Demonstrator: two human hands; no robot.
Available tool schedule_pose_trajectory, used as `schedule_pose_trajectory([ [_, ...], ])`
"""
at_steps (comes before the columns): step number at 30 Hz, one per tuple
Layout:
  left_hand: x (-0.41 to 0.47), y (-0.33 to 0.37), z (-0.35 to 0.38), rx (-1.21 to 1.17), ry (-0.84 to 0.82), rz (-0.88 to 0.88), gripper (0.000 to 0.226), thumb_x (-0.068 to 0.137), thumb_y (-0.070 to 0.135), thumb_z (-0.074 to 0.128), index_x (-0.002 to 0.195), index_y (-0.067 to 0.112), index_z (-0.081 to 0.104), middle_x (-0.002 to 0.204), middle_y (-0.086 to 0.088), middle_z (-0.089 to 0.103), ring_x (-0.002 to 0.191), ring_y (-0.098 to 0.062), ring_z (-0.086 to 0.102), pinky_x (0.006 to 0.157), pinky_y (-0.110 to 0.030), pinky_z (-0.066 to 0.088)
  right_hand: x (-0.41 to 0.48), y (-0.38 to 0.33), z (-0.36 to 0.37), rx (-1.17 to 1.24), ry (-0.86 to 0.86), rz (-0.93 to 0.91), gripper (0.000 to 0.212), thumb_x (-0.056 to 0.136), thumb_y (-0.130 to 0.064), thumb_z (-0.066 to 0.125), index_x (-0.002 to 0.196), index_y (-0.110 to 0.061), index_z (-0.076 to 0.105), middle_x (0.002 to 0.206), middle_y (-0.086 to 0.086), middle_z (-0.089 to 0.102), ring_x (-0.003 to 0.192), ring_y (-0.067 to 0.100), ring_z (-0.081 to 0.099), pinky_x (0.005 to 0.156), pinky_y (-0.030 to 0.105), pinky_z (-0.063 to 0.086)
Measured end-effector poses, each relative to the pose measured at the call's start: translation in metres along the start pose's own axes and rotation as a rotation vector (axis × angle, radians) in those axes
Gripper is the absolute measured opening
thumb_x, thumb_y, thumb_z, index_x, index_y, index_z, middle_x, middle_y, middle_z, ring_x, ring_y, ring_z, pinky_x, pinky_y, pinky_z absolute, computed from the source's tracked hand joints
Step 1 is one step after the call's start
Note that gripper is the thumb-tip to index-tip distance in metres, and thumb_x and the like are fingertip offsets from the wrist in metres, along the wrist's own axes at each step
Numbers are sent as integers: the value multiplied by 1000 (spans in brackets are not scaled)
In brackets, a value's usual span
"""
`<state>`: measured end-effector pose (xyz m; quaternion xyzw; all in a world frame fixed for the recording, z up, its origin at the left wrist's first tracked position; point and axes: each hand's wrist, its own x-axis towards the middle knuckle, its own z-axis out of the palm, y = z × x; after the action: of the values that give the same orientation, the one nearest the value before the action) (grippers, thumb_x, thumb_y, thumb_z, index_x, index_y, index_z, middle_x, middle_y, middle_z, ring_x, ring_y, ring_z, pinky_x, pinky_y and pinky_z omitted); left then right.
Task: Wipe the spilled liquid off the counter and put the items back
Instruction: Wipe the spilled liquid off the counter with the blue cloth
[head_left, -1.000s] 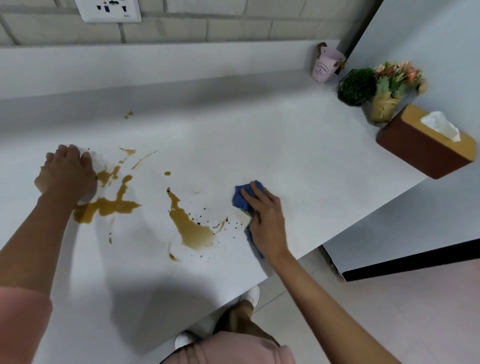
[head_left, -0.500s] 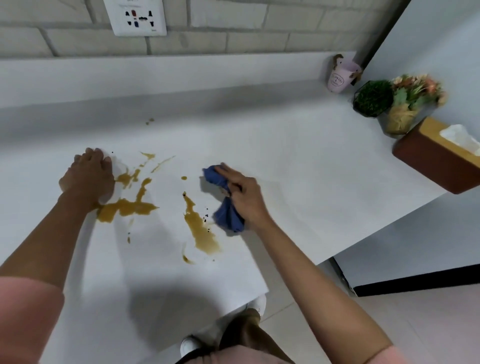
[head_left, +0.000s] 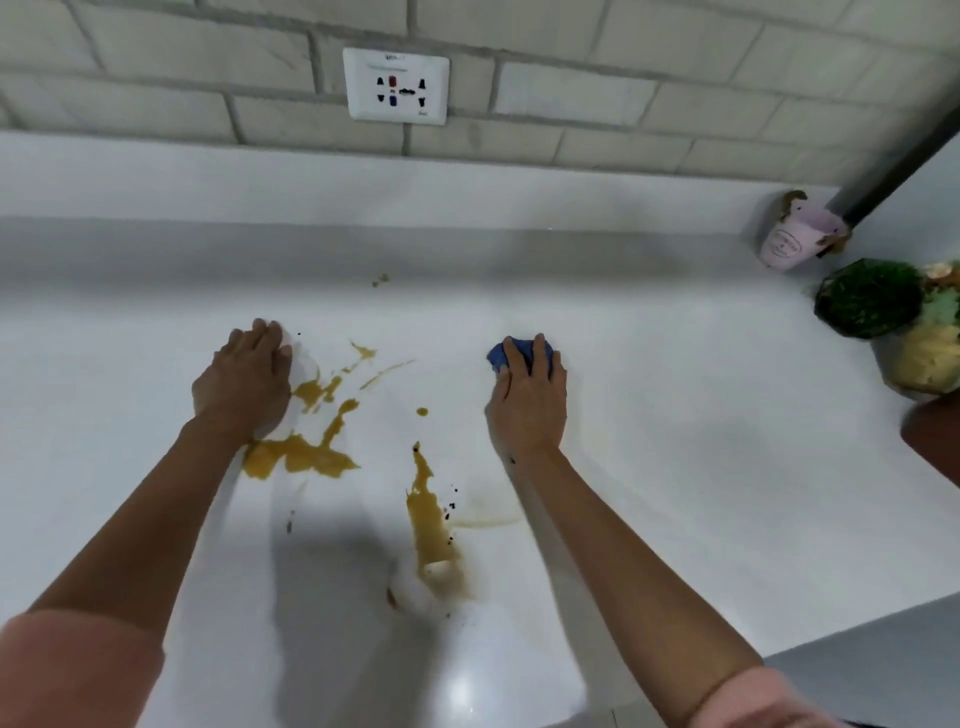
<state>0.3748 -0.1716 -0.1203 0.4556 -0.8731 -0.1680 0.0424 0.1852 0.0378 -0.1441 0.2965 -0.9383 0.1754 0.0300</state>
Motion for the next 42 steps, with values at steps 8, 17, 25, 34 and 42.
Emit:
schedule_pose_trajectory([
  [8, 1, 6, 3, -47, 21, -60, 46, 101, 30, 24, 144, 14, 29, 151, -12, 30, 136, -38, 31, 108, -53, 30, 30, -54, 10, 189, -275, -650, 39, 100, -8, 36, 138, -14, 45, 153, 9, 30, 144, 21, 24, 117, 28, 11],
  [17, 5, 1, 6, -123, 25, -84, 47, 100, 28, 28, 145, 18, 31, 151, -10, 31, 134, -40, 33, 108, -52, 29, 21, 17, -16, 424, -173, -640, 37, 80, 13, 50, 113, 3, 63, 125, 21, 60, 125, 22, 49, 114, 26, 24],
  [25, 8, -5, 5, -167, -7, -76, 46, 100, 19, 31, 146, 18, 30, 154, -7, 27, 135, -38, 32, 111, -50, 27, 69, -69, 23, 276, -253, -603, 47, 85, 9, 50, 130, -6, 54, 146, 13, 42, 140, 26, 32, 117, 29, 16],
  [34, 8, -9, 7, -151, 7, -39, 47, 100, 17, 33, 146, 15, 30, 155, -6, 26, 139, -34, 30, 110, -50, 29, 21, -14, -5, 493, -334, -711, 33, 89, 0, 43, 116, 5, 62, 131, 19, 55, 130, 25, 41, 116, 23, 17],
  [42, 9, -7, 7, -137, 8, -61, 47, 100, 19, 33, 147, 20, 28, 157, -1, 22, 141, -30, 27, 110, -48, 31, 68, -99, 30, 370, -340, -658, 34, 93, -13, 47, 119, 5, 60, 131, 22, 55, 129, 36, 45, 111, 45, 31],
])
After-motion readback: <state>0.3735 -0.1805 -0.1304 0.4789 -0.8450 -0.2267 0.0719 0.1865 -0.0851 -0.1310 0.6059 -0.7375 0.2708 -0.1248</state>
